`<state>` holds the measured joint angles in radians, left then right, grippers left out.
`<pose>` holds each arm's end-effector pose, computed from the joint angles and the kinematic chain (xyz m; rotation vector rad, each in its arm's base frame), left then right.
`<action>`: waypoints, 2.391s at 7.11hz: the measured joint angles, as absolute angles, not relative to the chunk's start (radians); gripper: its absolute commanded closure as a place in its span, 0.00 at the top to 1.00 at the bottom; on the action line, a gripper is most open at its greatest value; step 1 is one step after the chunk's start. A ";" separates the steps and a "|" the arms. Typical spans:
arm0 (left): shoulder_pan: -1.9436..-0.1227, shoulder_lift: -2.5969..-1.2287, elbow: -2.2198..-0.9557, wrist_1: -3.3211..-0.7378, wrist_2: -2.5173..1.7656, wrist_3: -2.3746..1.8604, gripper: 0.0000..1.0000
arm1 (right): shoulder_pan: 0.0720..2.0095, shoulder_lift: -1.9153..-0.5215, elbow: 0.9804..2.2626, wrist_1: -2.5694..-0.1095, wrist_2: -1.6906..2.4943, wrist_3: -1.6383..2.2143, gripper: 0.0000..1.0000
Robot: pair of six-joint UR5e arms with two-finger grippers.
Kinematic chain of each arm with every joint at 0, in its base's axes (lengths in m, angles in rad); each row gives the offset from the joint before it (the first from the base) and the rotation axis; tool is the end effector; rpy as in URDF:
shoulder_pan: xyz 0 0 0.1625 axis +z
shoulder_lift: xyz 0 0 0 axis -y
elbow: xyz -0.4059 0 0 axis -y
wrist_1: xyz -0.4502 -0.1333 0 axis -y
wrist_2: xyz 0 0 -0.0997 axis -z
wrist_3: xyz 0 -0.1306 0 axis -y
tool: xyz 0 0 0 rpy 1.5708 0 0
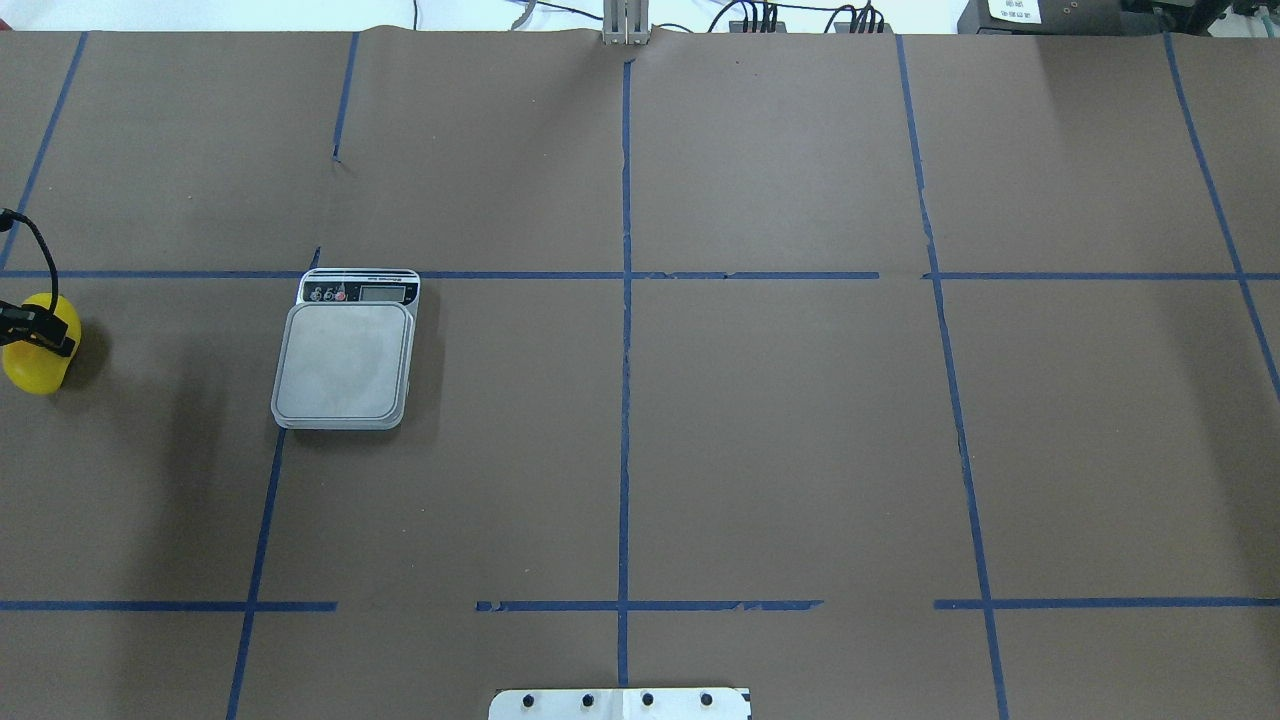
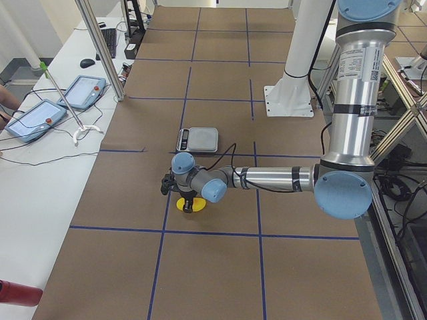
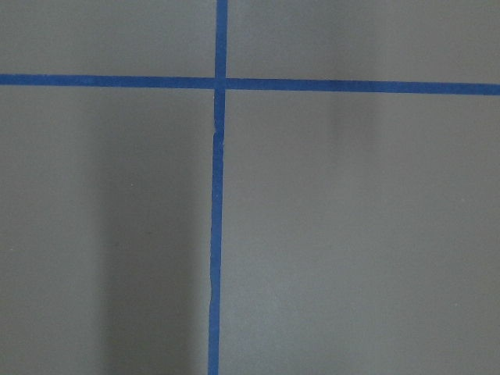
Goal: Weigh mango
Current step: 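Close the left gripper around the yellow mango, then lift the mango and carry it with the left gripper over the scale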
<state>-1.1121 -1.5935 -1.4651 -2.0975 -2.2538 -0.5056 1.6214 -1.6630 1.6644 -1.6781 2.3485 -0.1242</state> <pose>0.2162 -0.5528 0.6543 0.0662 0.7922 0.1071 0.0670 -0.4994 0.6691 -0.0323 -0.7827 -0.0286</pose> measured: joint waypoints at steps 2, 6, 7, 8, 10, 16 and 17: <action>-1.135 -1.576 -1.686 -1.868 -2.257 -0.502 0.00 | 1.621 -1.663 1.664 -1.678 2.349 -0.124 1.00; -1.101 -1.779 -1.839 -1.587 -2.316 -0.767 0.00 | 1.621 -1.663 1.664 -1.678 2.349 -0.124 1.00; -1.020 -1.818 -1.819 -1.635 -2.317 -0.893 0.00 | 1.621 -1.663 1.664 -1.678 2.349 -0.124 1.00; -0.951 -1.850 -1.780 -1.702 -2.310 -1.001 0.00 | 1.621 -1.663 1.664 -1.678 2.349 -0.124 1.00; -0.865 -1.896 -1.712 -1.788 -2.276 -1.100 0.00 | 1.621 -1.663 1.664 -1.677 2.349 -0.124 1.00; -0.874 -1.933 -1.668 -1.790 -2.216 -1.014 1.00 | 1.621 -1.663 1.664 -1.677 2.349 -0.124 1.00; -0.932 -1.925 -1.702 -1.738 -2.219 -0.930 1.00 | 1.621 -1.663 1.664 -1.677 2.349 -0.124 1.00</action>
